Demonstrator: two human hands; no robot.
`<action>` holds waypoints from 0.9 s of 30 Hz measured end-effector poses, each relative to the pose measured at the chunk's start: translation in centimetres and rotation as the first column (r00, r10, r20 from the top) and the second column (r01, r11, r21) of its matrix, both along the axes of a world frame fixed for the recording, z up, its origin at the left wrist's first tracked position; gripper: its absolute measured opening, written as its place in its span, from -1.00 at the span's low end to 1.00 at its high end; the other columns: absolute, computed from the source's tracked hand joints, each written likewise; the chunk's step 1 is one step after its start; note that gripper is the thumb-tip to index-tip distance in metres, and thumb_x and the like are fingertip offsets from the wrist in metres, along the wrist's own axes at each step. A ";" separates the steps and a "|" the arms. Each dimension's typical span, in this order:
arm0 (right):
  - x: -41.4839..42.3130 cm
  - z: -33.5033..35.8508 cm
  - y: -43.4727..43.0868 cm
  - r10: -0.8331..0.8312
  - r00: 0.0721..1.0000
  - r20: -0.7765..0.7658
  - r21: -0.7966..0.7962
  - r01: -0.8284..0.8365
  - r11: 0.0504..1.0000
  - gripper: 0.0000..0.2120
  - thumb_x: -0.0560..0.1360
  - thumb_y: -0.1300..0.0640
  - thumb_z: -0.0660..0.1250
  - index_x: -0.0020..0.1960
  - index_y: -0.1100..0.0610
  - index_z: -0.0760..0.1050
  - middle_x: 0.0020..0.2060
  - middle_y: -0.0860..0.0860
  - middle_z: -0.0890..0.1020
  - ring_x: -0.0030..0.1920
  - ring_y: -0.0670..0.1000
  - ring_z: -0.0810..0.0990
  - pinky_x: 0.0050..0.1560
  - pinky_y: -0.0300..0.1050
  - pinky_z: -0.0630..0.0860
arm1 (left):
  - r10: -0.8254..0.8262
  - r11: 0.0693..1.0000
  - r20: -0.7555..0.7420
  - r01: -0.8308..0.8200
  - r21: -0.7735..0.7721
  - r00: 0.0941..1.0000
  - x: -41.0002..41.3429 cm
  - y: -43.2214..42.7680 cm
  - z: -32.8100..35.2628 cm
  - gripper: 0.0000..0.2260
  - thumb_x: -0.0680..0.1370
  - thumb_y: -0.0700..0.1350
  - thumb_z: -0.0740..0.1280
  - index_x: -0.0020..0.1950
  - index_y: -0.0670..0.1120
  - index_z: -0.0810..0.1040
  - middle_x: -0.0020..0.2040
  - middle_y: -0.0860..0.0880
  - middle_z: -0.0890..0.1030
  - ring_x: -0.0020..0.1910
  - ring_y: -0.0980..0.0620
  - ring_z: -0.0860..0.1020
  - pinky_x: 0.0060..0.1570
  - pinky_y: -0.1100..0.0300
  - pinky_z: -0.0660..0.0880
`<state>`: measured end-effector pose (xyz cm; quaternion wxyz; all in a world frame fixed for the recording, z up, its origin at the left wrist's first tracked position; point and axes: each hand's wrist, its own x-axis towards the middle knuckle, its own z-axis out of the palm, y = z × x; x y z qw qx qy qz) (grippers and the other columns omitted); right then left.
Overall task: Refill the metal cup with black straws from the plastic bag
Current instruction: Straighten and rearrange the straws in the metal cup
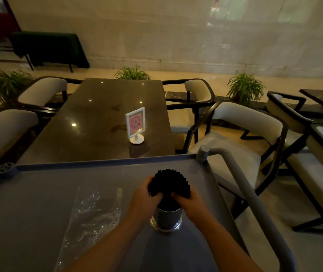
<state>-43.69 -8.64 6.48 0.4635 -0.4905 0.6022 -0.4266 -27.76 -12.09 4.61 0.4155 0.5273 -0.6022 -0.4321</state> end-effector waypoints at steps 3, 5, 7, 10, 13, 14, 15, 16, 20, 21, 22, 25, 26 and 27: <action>0.1 0.4 0.0 0.018 0.999 -0.037 0.002 -0.018 1.000 -0.70 0.55 0.28 0.31 -0.01 -0.16 0.46 -0.08 -0.18 0.58 -0.09 -0.42 0.57 -0.15 -0.55 0.46 | 0.017 1.000 0.004 -0.017 0.019 1.000 -0.2 -0.3 -0.3 -0.66 0.45 -0.31 0.42 -0.06 0.16 0.51 -0.11 0.12 0.64 -0.10 0.31 0.62 -0.24 0.47 0.51; 0.0 0.3 -0.2 0.019 0.999 -0.048 -0.001 -0.019 1.000 -0.74 0.56 0.30 0.29 0.00 -0.08 0.47 -0.05 -0.10 0.58 -0.09 -0.31 0.58 -0.11 -0.50 0.48 | 0.016 0.999 -0.005 -0.016 0.033 1.000 -0.3 -0.5 -0.4 -0.70 0.46 -0.28 0.42 -0.09 0.14 0.52 -0.14 0.10 0.64 -0.14 0.33 0.61 -0.26 0.49 0.51; 0.2 0.5 -0.2 0.021 0.998 -0.064 -0.004 -0.021 1.000 -0.81 0.57 0.31 0.26 0.10 0.07 0.50 0.04 0.07 0.58 0.01 -0.16 0.57 0.02 -0.37 0.52 | 0.011 0.999 -0.028 -0.009 0.045 1.000 -0.4 -0.8 -0.1 -0.77 0.49 -0.23 0.41 -0.14 0.13 0.54 -0.19 0.11 0.65 -0.19 0.30 0.62 -0.25 0.51 0.49; 0.2 0.8 0.0 0.021 0.997 -0.079 0.006 -0.021 1.000 -0.79 0.59 0.32 0.24 0.20 0.23 0.50 0.09 0.15 0.58 0.11 0.02 0.56 0.19 -0.16 0.49 | -0.038 0.997 -0.095 0.045 0.068 0.995 -0.5 -0.9 0.9 -0.83 0.45 -0.12 0.35 -0.24 0.16 0.62 -0.26 0.22 0.68 -0.23 0.33 0.61 -0.21 0.49 0.49; 0.2 0.8 0.2 0.018 0.999 -0.034 -0.012 -0.019 1.000 -0.72 0.55 0.37 0.27 -0.01 -0.03 0.49 -0.09 -0.08 0.59 -0.13 -0.29 0.60 -0.11 -0.50 0.49 | -0.103 0.990 -0.097 0.112 0.088 0.990 0.1 -0.9 0.8 -0.63 0.49 -0.29 0.35 -0.15 0.23 0.66 -0.17 0.26 0.71 -0.12 0.34 0.64 -0.16 0.47 0.52; 0.1 0.8 0.2 0.017 0.999 -0.027 -0.016 -0.017 1.000 -0.67 0.54 0.37 0.28 -0.04 -0.09 0.47 -0.11 -0.14 0.57 -0.16 -0.36 0.59 -0.17 -0.54 0.47 | -0.111 0.988 -0.100 0.121 0.099 0.989 0.3 -0.8 0.8 -0.62 0.51 -0.34 0.34 -0.13 0.20 0.65 -0.16 0.24 0.71 -0.11 0.33 0.65 -0.17 0.47 0.52; 0.2 0.8 0.2 0.013 1.000 -0.020 -0.023 -0.014 1.000 -0.64 0.54 0.38 0.28 -0.06 -0.12 0.45 -0.12 -0.17 0.56 -0.18 -0.41 0.58 -0.20 -0.57 0.45 | -0.109 0.986 -0.111 0.122 0.114 0.988 0.4 -0.8 0.9 -0.63 0.52 -0.35 0.34 -0.12 0.16 0.65 -0.17 0.22 0.72 -0.12 0.32 0.65 -0.18 0.47 0.52; 0.3 0.7 0.2 0.008 1.000 -0.014 -0.030 -0.009 1.000 -0.62 0.54 0.38 0.28 -0.06 -0.14 0.45 -0.13 -0.19 0.55 -0.18 -0.46 0.57 -0.22 -0.58 0.44 | -0.095 0.986 -0.120 0.110 0.126 0.988 0.4 -0.7 1.1 -0.68 0.53 -0.33 0.36 -0.12 0.14 0.64 -0.19 0.19 0.72 -0.14 0.33 0.65 -0.20 0.48 0.52; 0.1 0.2 0.1 0.017 0.999 -0.028 -0.002 -0.017 1.000 -0.62 0.54 0.37 0.27 -0.06 -0.15 0.48 -0.12 -0.19 0.58 -0.16 -0.48 0.56 -0.22 -0.58 0.45 | -0.043 0.988 -0.160 0.066 0.138 0.986 0.0 -0.6 2.4 -0.90 0.55 -0.17 0.41 -0.08 0.05 0.61 -0.16 0.12 0.68 -0.18 0.35 0.64 -0.22 0.47 0.52; 0.1 0.1 0.0 0.020 0.999 -0.028 0.018 -0.020 1.000 -0.64 0.54 0.35 0.27 -0.05 -0.15 0.48 -0.11 -0.18 0.59 -0.16 -0.46 0.57 -0.22 -0.56 0.46 | -0.043 0.990 -0.169 0.064 0.125 0.985 0.1 -0.6 2.8 -0.95 0.55 -0.15 0.41 -0.08 -0.02 0.61 -0.18 0.10 0.67 -0.20 0.32 0.63 -0.22 0.44 0.53; 0.0 0.0 0.0 0.022 0.999 -0.030 0.033 -0.021 0.999 -0.66 0.54 0.33 0.28 -0.04 -0.14 0.49 -0.09 -0.16 0.60 -0.15 -0.44 0.58 -0.23 -0.55 0.47 | -0.045 0.992 -0.170 0.063 0.107 0.985 0.3 -0.6 3.4 -0.97 0.55 -0.15 0.40 -0.08 -0.08 0.61 -0.19 0.06 0.66 -0.21 0.29 0.62 -0.22 0.43 0.53; -0.1 -0.2 -0.1 0.028 0.999 -0.036 0.055 -0.026 0.998 -0.68 0.54 0.30 0.28 -0.01 -0.15 0.49 -0.06 -0.14 0.61 -0.12 -0.40 0.59 -0.23 -0.52 0.48 | -0.065 0.992 -0.170 0.082 0.093 0.983 0.4 -0.5 5.1 -0.89 0.56 -0.17 0.39 0.06 -0.13 0.64 -0.06 -0.01 0.69 -0.07 0.21 0.65 -0.12 0.38 0.56; -0.1 -0.2 -0.1 0.031 0.999 -0.028 0.056 -0.029 0.998 -0.68 0.54 0.30 0.28 0.01 -0.14 0.50 -0.06 -0.14 0.62 -0.12 -0.39 0.60 -0.22 -0.52 0.49 | -0.066 0.991 -0.176 0.085 0.100 0.982 0.5 -0.5 5.6 -0.85 0.56 -0.18 0.39 0.11 -0.13 0.65 0.00 -0.04 0.70 -0.03 0.19 0.65 -0.07 0.36 0.56; 0.0 -0.1 -0.1 0.031 0.999 -0.021 0.053 -0.030 0.998 -0.67 0.54 0.32 0.29 0.02 -0.14 0.50 -0.06 -0.14 0.63 -0.11 -0.38 0.61 -0.22 -0.52 0.49 | -0.064 0.991 -0.185 0.084 0.105 0.981 0.5 -0.4 6.0 -0.83 0.56 -0.18 0.39 0.14 -0.13 0.64 0.03 -0.05 0.69 -0.01 0.19 0.64 -0.06 0.36 0.56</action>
